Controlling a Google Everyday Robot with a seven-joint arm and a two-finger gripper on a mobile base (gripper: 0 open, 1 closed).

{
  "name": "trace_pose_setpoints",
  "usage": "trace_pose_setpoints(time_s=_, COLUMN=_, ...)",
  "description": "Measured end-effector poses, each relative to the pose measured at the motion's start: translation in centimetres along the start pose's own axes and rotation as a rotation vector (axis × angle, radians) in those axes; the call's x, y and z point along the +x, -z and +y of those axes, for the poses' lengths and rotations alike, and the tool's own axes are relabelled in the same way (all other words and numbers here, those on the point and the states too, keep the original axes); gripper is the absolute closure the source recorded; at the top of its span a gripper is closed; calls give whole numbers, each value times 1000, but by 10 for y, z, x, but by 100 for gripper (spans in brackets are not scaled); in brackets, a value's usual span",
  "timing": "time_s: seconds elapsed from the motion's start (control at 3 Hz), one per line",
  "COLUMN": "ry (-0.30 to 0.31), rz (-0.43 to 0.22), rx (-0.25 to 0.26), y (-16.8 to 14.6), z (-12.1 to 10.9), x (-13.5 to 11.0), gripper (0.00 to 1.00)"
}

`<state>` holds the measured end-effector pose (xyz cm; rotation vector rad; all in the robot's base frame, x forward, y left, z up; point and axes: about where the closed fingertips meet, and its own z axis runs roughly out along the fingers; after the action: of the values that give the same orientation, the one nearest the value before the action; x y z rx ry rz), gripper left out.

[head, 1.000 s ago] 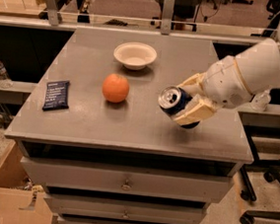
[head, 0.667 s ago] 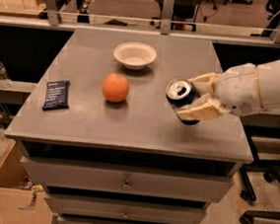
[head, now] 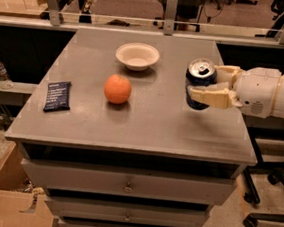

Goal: Place pepsi can upright

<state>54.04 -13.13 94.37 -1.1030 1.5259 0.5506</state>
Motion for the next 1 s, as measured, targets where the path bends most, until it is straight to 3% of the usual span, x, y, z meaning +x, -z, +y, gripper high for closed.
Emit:
trace_pose_setpoints(time_s=0.33, ry=-100, rz=-55, rx=26, y=-5, z=-11, x=9, gripper=100)
trace_pose_setpoints(time_s=0.67, ry=-176, rz=-63, rx=16, y=-13, z=-16, x=17, gripper=100)
trace_pose_setpoints(time_s=1.0, ry=-209, rz=-51, rx=4, y=-26, z=-18, x=28, gripper=100)
